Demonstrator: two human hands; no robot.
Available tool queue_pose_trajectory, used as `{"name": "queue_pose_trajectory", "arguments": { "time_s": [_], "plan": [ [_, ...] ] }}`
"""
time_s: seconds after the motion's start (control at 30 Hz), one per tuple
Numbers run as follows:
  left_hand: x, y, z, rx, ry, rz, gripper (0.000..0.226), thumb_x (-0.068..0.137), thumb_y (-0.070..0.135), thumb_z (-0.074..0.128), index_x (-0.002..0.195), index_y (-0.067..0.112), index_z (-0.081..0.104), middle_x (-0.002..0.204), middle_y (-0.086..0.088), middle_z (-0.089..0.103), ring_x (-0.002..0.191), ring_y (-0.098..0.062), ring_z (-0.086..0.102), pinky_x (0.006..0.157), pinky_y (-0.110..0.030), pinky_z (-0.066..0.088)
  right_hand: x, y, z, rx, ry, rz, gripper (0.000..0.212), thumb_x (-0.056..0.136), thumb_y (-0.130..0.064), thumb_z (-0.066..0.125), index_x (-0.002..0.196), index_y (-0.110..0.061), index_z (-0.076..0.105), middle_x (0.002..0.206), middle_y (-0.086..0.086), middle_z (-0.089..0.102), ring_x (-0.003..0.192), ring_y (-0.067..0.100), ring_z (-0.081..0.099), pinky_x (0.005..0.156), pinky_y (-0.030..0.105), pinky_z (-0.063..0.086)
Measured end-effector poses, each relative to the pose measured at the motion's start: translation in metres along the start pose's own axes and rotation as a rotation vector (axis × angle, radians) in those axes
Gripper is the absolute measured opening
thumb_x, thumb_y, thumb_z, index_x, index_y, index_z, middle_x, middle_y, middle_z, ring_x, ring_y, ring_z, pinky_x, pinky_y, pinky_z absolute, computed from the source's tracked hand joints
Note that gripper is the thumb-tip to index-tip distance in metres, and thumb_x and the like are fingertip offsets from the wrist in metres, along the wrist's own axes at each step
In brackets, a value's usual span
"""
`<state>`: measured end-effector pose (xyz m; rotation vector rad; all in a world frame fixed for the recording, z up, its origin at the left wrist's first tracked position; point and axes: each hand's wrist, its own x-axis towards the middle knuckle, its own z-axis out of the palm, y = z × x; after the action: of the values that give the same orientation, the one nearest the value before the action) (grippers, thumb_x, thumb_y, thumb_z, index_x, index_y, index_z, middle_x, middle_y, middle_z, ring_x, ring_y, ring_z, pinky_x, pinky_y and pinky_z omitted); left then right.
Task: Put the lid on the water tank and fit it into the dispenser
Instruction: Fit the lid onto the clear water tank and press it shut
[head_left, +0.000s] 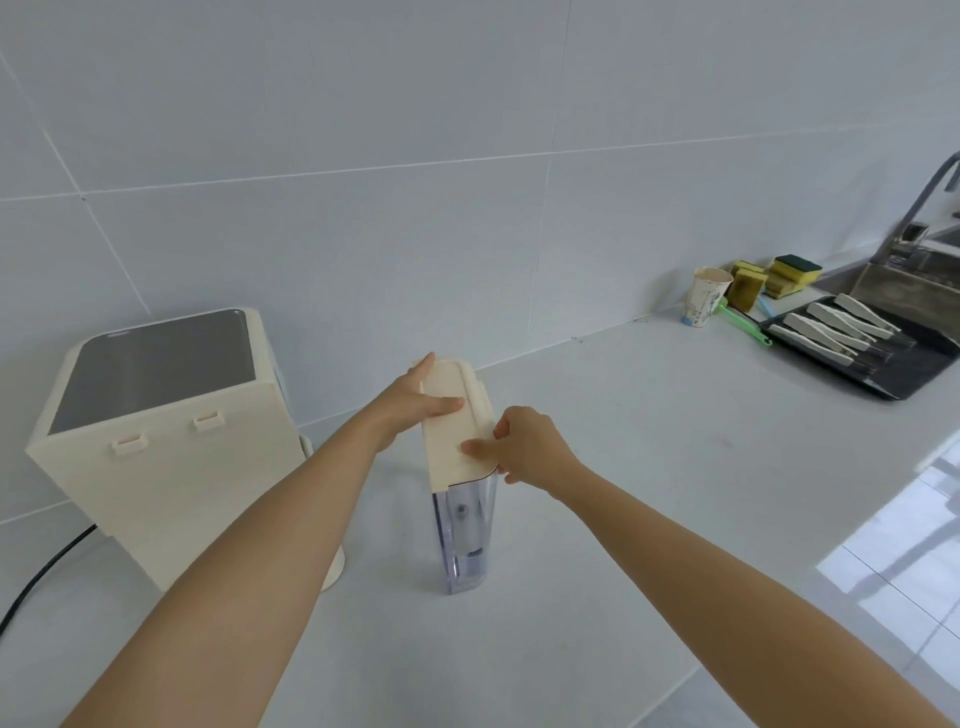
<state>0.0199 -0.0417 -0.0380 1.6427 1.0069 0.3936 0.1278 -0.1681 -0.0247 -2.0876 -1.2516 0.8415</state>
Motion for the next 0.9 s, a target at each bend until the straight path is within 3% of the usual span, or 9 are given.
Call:
{"name": "queue_pose_trajectory", "arguments": {
  "time_s": [0.1,0.23,0.33,0.4,0.5,0.57,0.67,0.77,0.9],
  "plan": [
    [-0.002,0.000,0.000,-0.027,0.005,0.005,0.084,0.078,0.024,0.065,0.144,0.026,0.013,0.153,-0.002,0.021,0.136,-0.022,0.026,0.107,-0.035,0.028,0.001,0.002,-0.004,-0.028,-0.020,-0.012,0.042,0.078,-0.029,0.064,0.053,-0.014,0.034,0.074,0.012,0.052,0.067,0.023,0.048,0.063,0.031,0.038],
    [-0.015,0.004,0.008,0.066,0.092,0.070,0.076,0.083,0.032,0.058,0.144,0.024,0.014,0.154,-0.001,0.017,0.139,-0.021,0.023,0.102,-0.031,0.028,0.010,-0.002,-0.018,-0.233,0.096,0.009,0.044,0.084,-0.038,0.054,0.051,-0.013,0.039,0.056,0.002,0.043,0.054,0.019,0.043,0.051,0.024,0.031],
    [-0.033,0.005,0.016,0.147,0.221,0.148,0.068,0.083,0.034,0.058,0.140,0.019,0.024,0.152,-0.003,0.024,0.138,-0.019,0.025,0.105,-0.031,0.027,0.024,-0.009,-0.029,-0.260,0.199,-0.014,0.038,0.087,-0.040,0.048,0.097,-0.006,0.063,0.094,0.010,0.065,0.089,0.028,0.060,0.073,0.032,0.045],
    [-0.049,0.002,0.023,0.277,0.319,0.216,0.063,0.082,0.034,0.058,0.136,0.016,0.033,0.149,-0.005,0.030,0.136,-0.019,0.028,0.107,-0.031,0.026,0.036,-0.014,-0.032,-0.180,0.196,-0.045,0.044,0.088,-0.040,0.047,0.119,-0.011,0.054,0.118,0.010,0.062,0.108,0.029,0.057,0.087,0.035,0.044],
    [-0.068,-0.011,0.037,0.544,0.313,0.296,0.059,0.081,0.039,0.057,0.134,0.019,0.038,0.148,-0.004,0.032,0.136,-0.020,0.029,0.109,-0.032,0.026,0.054,-0.025,-0.029,-0.102,0.083,-0.165,0.046,0.091,-0.035,0.045,0.132,-0.014,0.045,0.132,0.012,0.055,0.123,0.026,0.049,0.097,0.032,0.039],
    [-0.080,-0.019,0.047,0.755,0.355,0.440,0.053,0.080,0.045,0.052,0.126,0.021,0.045,0.139,-0.006,0.047,0.129,-0.021,0.040,0.102,-0.034,0.038,0.064,-0.034,-0.023,-0.127,-0.011,-0.235,0.046,0.093,-0.033,0.043,0.136,-0.016,0.042,0.142,0.009,0.047,0.131,0.023,0.041,0.103,0.030,0.034],
    [-0.085,-0.028,0.055,0.981,0.374,0.595,0.051,0.064,0.052,0.056,0.106,0.026,0.047,0.106,0.000,0.070,0.107,-0.013,0.048,0.078,-0.033,0.054,0.079,-0.046,-0.009,-0.267,-0.141,-0.297,0.045,0.094,-0.034,0.040,0.137,-0.020,0.042,0.148,0.007,0.038,0.136,0.023,0.035,0.109,0.033,0.028],
    [-0.085,-0.033,0.056,1.106,0.364,0.629,0.066,0.049,0.047,0.077,0.104,0.027,0.046,0.099,0.005,0.071,0.097,-0.013,0.064,0.075,-0.027,0.055,0.092,-0.052,0.004,-0.385,-0.213,-0.318,0.044,0.093,-0.036,0.040,0.135,-0.024,0.045,0.149,0.007,0.035,0.139,0.023,0.029,0.114,0.037,0.023],
    [-0.083,-0.034,0.053,1.155,0.356,0.635,0.068,0.046,0.043,0.081,0.104,0.024,0.050,0.098,0.003,0.073,0.093,-0.015,0.068,0.073,-0.025,0.055,0.100,-0.056,0.009,-0.443,-0.205,-0.343,0.037,0.092,-0.033,0.042,0.125,-0.019,0.054,0.136,0.004,0.052,0.127,0.023,0.043,0.105,0.034,0.033]
  ]
}}
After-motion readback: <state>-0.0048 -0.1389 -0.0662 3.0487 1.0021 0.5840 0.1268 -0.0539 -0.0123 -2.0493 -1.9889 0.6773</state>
